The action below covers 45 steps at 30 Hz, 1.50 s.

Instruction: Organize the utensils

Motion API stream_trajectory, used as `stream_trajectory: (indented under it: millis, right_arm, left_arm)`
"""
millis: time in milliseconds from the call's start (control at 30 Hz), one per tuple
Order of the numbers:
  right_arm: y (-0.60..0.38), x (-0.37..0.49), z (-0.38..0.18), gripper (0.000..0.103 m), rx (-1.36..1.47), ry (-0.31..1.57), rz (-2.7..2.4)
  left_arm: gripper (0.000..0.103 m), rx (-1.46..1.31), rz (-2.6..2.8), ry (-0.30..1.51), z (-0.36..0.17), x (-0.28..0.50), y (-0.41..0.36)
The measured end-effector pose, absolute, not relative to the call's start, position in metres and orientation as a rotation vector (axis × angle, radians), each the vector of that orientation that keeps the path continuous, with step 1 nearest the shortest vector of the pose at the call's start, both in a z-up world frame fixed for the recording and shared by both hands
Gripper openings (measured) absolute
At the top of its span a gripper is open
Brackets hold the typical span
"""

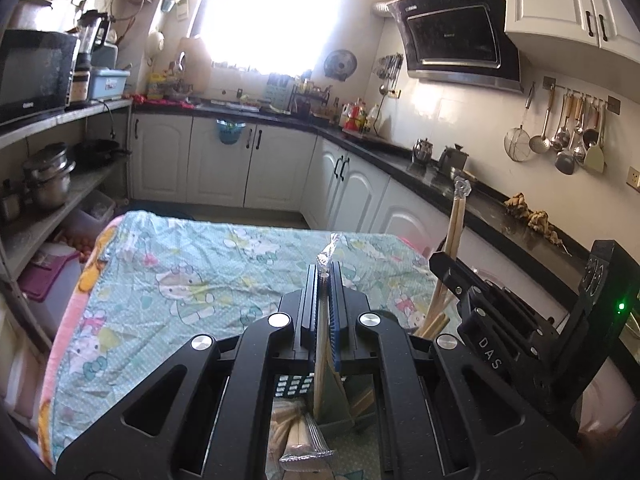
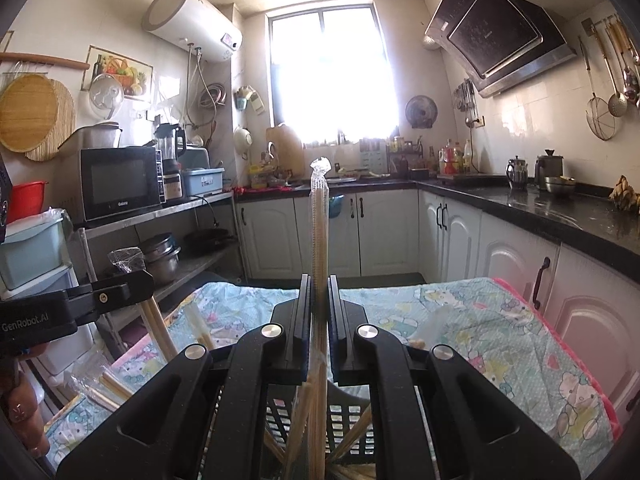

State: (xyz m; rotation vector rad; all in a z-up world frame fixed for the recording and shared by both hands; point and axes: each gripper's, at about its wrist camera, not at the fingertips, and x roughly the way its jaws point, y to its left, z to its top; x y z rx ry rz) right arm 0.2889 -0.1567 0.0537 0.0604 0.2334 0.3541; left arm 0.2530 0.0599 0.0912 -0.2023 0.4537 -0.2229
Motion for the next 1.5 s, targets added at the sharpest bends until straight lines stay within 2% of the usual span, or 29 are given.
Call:
stream_trajectory:
  millis: [367, 500, 600, 667, 800, 867, 1000, 1067, 1167, 1500]
  right_arm:
    - [-0.166, 0.287, 0.054, 0.012, 0.082, 0.291, 0.367]
    - [-0.17, 0.284, 0.056, 0.02, 0.085, 0.308, 0.38]
    - [-0.173, 0.28, 0.058, 0.025, 0.09, 0.317, 0.386]
    - [-0.176, 0.277, 0.06, 0.029, 0.094, 0.317, 0.388]
    - [-0.181, 0.272, 0.064, 0.037, 0.095, 0.335, 0.401]
    - [-0.183, 0.27, 0.067, 0.04, 0.097, 0.345, 0.413]
    - [-0.187, 0.259, 0.073, 0.044, 0.095, 0.352, 0.428]
    - [-0.188, 0.254, 0.076, 0.05, 0.092, 0.352, 0.436]
    - [-0.192, 0.245, 0.079, 0.058, 0.092, 0.356, 0.449]
    - [-0.199, 0.218, 0.084, 0.077, 0.075, 0.372, 0.479]
  left_arm:
    - [0.002, -0.234, -0.245, 0.539, 0.085, 0.258, 0.062]
    - [0.005, -0.229, -0.255, 0.554, 0.085, 0.256, 0.06]
    - [0.019, -0.229, -0.259, 0.558, 0.087, 0.254, 0.059]
    - [0.033, -0.229, -0.263, 0.555, 0.09, 0.251, 0.059]
    - [0.046, -0.224, -0.26, 0.552, 0.096, 0.246, 0.059]
    - [0.058, -0.223, -0.249, 0.55, 0.099, 0.242, 0.059]
    - [0.075, -0.23, -0.23, 0.544, 0.103, 0.235, 0.062]
    - [0.084, -0.234, -0.22, 0.54, 0.104, 0.228, 0.064]
    - [0.092, -0.232, -0.21, 0.536, 0.106, 0.22, 0.064]
    - [0.093, -0.224, -0.196, 0.503, 0.115, 0.192, 0.064]
